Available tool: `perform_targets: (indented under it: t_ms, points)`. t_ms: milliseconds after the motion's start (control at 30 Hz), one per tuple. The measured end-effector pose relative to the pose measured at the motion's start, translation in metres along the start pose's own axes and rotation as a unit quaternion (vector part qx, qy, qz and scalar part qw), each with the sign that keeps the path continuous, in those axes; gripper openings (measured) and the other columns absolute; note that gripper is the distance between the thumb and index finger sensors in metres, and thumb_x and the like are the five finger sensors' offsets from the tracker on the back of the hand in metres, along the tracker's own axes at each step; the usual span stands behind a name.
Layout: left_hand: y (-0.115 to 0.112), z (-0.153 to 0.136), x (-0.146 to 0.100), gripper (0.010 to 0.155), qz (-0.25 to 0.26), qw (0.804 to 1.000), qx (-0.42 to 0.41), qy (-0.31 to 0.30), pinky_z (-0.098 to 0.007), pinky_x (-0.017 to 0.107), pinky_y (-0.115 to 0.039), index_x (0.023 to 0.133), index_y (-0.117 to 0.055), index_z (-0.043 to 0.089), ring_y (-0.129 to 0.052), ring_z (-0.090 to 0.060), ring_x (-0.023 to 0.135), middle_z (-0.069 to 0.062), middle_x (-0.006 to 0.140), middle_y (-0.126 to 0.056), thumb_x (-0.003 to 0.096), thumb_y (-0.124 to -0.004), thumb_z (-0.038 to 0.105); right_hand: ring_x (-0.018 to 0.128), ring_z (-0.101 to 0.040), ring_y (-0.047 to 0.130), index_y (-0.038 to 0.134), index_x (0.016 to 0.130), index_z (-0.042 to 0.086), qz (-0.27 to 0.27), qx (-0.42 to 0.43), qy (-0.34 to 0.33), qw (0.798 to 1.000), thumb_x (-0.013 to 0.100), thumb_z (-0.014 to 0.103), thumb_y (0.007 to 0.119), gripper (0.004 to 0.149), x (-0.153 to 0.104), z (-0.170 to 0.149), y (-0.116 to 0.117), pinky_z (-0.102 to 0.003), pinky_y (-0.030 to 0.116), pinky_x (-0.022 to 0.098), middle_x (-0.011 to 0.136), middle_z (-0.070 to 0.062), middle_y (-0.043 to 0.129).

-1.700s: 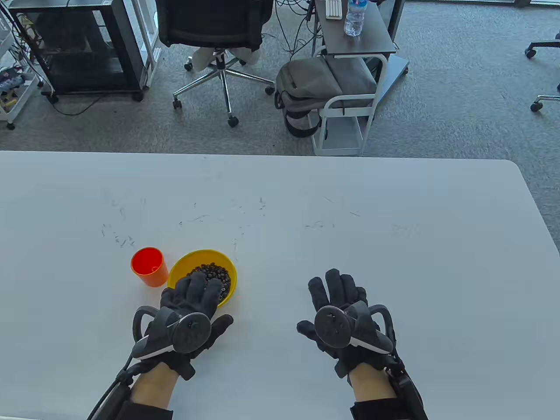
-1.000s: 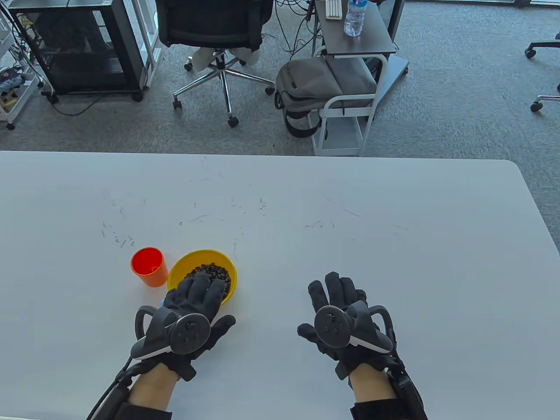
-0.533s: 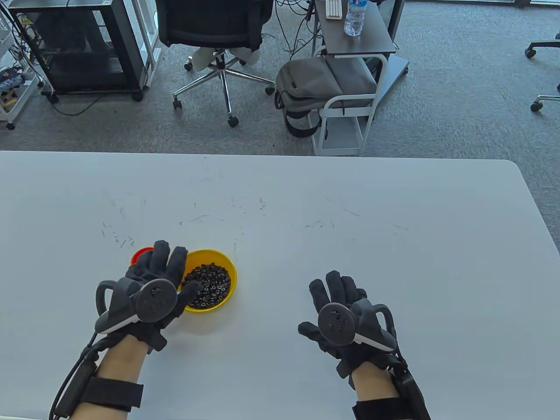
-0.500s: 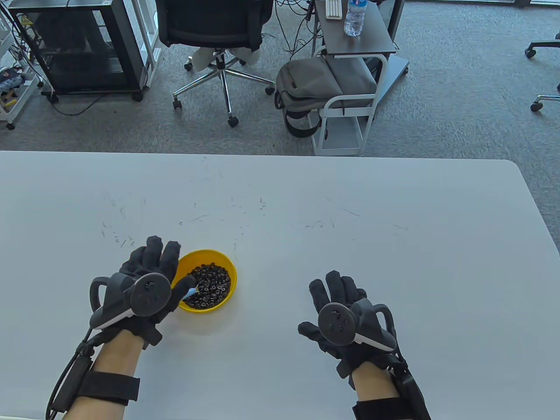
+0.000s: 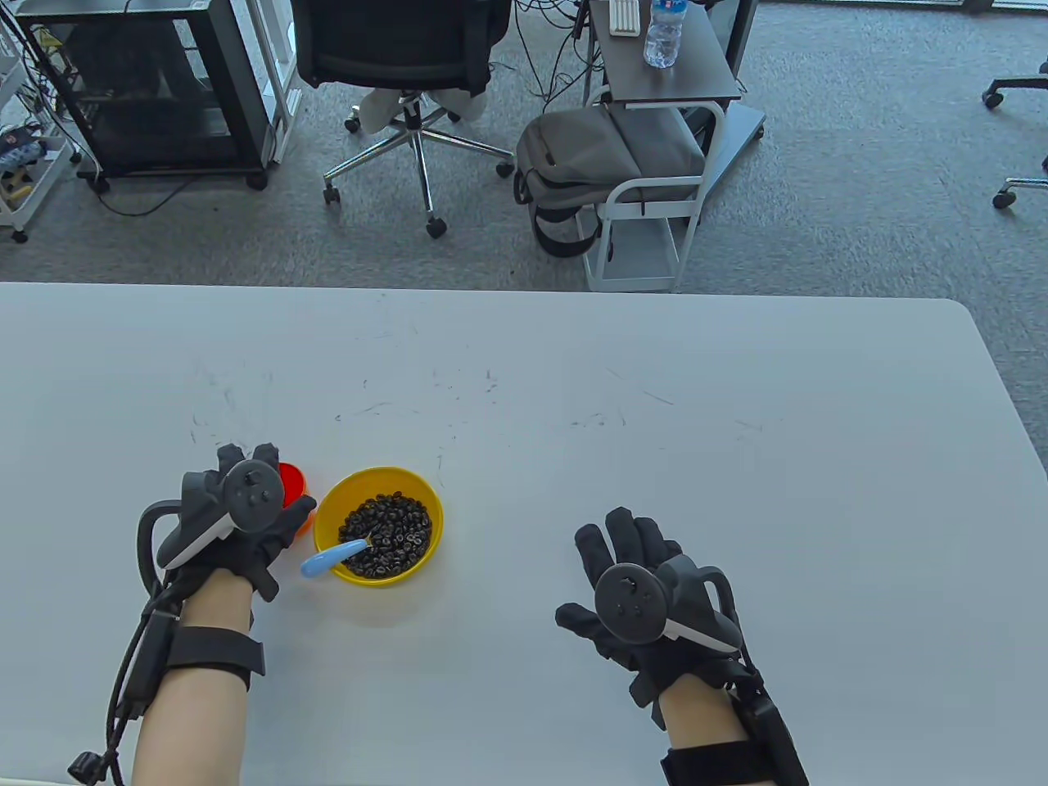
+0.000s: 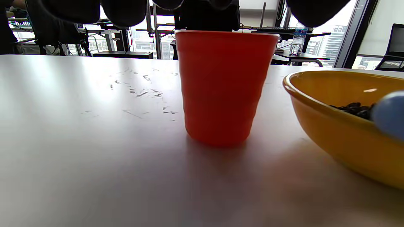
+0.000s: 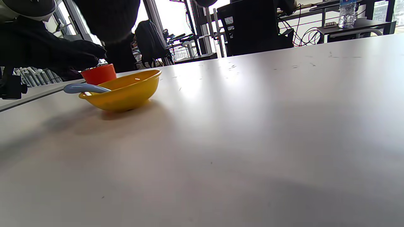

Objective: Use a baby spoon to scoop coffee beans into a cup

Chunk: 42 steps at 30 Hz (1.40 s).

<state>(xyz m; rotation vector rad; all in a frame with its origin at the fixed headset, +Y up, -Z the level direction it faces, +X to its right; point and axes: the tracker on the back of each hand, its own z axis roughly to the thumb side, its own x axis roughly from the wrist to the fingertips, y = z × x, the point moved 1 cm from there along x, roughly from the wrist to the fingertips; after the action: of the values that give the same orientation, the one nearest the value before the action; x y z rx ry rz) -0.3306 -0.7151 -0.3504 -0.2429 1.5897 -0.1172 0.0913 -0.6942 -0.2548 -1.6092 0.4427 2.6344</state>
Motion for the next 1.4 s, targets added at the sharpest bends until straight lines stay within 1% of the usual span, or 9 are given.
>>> perform_targets:
  t_ms: [100,300,500,633,867,967,1100,1233,1400]
  points:
    - [-0.007,0.001,0.007,0.083,-0.010,0.999,-0.033,-0.001,-0.073,0.063,-0.056,0.119,-0.030,0.014,-0.052,-0.064,0.098,-0.032,0.117,-0.025,0.0609,-0.064,0.061,0.091,-0.068,0.026,0.031,0.112,0.002,0.002,0.001,-0.001,1.000,0.057,0.060,0.066,0.088,0.000,0.000,0.000,-0.077,0.037,0.062,0.111,-0.041,0.019]
    - [-0.017,0.004,0.017,0.083,-0.019,0.999,-0.043,-0.004,-0.072,0.063,-0.058,0.118,-0.025,0.013,-0.053,-0.063,0.099,-0.034,0.116,-0.025,0.0614,-0.065,0.058,0.091,-0.068,0.026,0.031,0.112,0.001,0.005,0.005,-0.003,1.000,0.057,0.060,0.066,0.088,0.001,0.000,0.000,-0.077,0.037,0.062,0.111,-0.041,0.019]
    - [-0.018,0.003,0.017,0.078,0.019,0.998,-0.066,0.000,-0.065,0.062,-0.065,0.117,-0.031,0.008,-0.066,-0.059,0.092,-0.039,0.109,-0.034,0.0619,-0.068,0.050,0.091,-0.068,0.026,0.031,0.112,0.001,0.014,0.008,-0.004,1.000,0.057,0.059,0.066,0.087,0.003,0.000,0.003,-0.077,0.037,0.062,0.110,-0.041,0.020]
    - [-0.006,-0.002,0.009,0.078,0.046,0.994,-0.099,-0.008,-0.063,0.061,-0.070,0.116,-0.033,0.007,-0.068,-0.061,0.089,-0.040,0.108,-0.036,0.0614,-0.071,0.047,0.091,-0.068,0.026,0.031,0.112,0.002,0.017,0.011,-0.004,1.000,0.057,0.060,0.066,0.087,0.003,0.000,0.003,-0.077,0.037,0.062,0.111,-0.041,0.020]
    - [0.038,0.011,-0.021,0.076,0.109,0.978,-0.152,-0.098,-0.060,0.063,-0.072,0.116,-0.036,0.008,-0.059,-0.066,0.091,-0.038,0.110,-0.028,0.0607,-0.077,0.039,0.091,-0.068,0.026,0.031,0.112,0.002,0.019,0.009,-0.005,1.000,0.057,0.060,0.066,0.087,0.003,0.001,0.003,-0.077,0.037,0.063,0.111,-0.041,0.019]
    - [0.055,0.030,-0.041,0.076,0.123,0.966,-0.166,-0.154,-0.061,0.064,-0.070,0.116,-0.036,0.009,-0.056,-0.067,0.092,-0.037,0.111,-0.027,0.0603,-0.078,0.038,0.092,-0.068,0.026,0.031,0.112,0.002,0.017,0.009,-0.007,1.000,0.057,0.060,0.066,0.087,0.001,0.002,0.002,-0.077,0.038,0.063,0.111,-0.040,0.019]
    - [0.066,0.066,-0.065,0.075,0.121,0.955,-0.148,-0.226,-0.062,0.063,-0.071,0.116,-0.039,0.008,-0.057,-0.068,0.092,-0.037,0.111,-0.029,0.0598,-0.079,0.037,0.092,-0.068,0.027,0.031,0.112,0.002,0.013,0.008,-0.009,1.000,0.057,0.060,0.066,0.087,-0.001,0.004,0.000,-0.077,0.038,0.063,0.111,-0.040,0.020]
    - [0.058,0.113,-0.087,0.075,0.097,0.941,-0.126,-0.299,-0.060,0.062,-0.072,0.116,-0.040,0.007,-0.060,-0.067,0.090,-0.038,0.111,-0.031,0.0599,-0.079,0.038,0.092,-0.068,0.027,0.031,0.112,0.002,0.012,0.007,-0.011,1.000,0.057,0.059,0.066,0.087,-0.001,0.004,0.000,-0.077,0.038,0.063,0.111,-0.040,0.020]
    - [0.036,0.157,-0.097,0.075,0.048,0.928,-0.124,-0.348,-0.060,0.062,-0.073,0.116,-0.041,0.006,-0.061,-0.067,0.089,-0.039,0.110,-0.034,0.0602,-0.079,0.038,0.092,-0.068,0.027,0.031,0.112,0.002,0.012,0.010,-0.012,1.000,0.057,0.059,0.066,0.087,-0.002,0.003,0.000,-0.077,0.038,0.063,0.111,-0.041,0.020]
